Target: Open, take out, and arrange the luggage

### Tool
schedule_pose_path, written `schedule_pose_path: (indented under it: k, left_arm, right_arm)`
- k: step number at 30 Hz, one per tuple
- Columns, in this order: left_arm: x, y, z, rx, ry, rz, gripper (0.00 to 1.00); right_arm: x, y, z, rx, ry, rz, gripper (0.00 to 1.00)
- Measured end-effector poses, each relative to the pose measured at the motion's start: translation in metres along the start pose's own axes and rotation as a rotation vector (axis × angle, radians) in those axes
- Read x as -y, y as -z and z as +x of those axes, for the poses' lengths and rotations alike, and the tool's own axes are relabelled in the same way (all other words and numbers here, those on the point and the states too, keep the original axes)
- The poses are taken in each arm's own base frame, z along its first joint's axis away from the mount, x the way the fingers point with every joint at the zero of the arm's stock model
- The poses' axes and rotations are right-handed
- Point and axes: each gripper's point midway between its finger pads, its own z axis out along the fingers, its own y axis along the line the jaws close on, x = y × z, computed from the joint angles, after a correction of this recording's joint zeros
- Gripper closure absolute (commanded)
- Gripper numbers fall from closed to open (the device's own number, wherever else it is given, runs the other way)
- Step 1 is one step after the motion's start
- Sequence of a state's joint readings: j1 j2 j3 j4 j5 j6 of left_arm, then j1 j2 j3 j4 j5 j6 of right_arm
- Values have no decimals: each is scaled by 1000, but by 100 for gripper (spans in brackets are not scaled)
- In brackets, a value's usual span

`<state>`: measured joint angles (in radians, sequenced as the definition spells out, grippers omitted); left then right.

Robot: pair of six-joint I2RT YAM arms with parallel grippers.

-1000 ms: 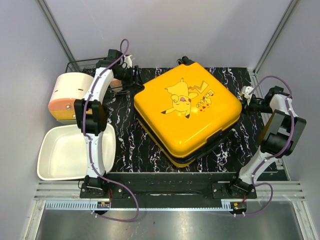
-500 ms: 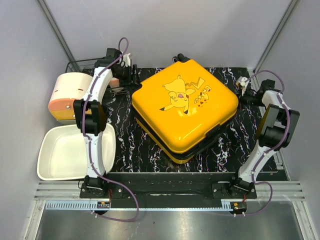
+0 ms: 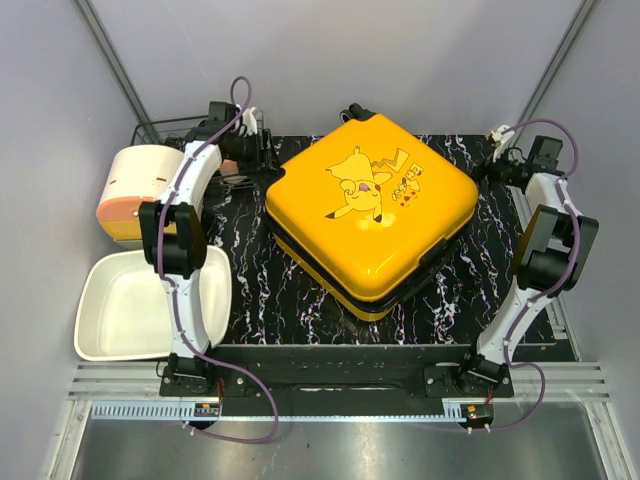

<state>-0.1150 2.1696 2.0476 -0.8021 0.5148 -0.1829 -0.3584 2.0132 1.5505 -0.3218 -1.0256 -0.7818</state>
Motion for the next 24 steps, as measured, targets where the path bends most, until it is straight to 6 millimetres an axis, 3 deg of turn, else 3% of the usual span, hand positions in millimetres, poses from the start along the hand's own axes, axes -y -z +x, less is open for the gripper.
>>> schedule_pose_path:
  k: [4,8,11,14,17,19,21,24]
  left_arm:
    - [0,7,6,41,45,31,92]
    - [2,21,22,64,120,81,85]
    - [2,33,38,77,166,95,79]
    - [6,45,59,77,218,106,70]
    - [14,55,85,62,278,129,55]
    - [21,61,101,48,313,151,50]
    - [27,66,114,42,347,169,48]
    - [32,72,125,52,374,186,47]
  right_arm:
    - [23,24,-15,-20,-44,128,2]
    - [53,77,-28,-66,-83,323,0]
    - [50,118,-46,-99,-103,423,0]
    - [12,142,-77,-112,-113,422,0]
    - [-50,159,-107,-125,-106,366,0]
    - [-95,168,-115,-136,-97,316,0]
    - [-142,175,-105,-168,-120,260,0]
    - [-197,180,-69,-246,-204,186,0]
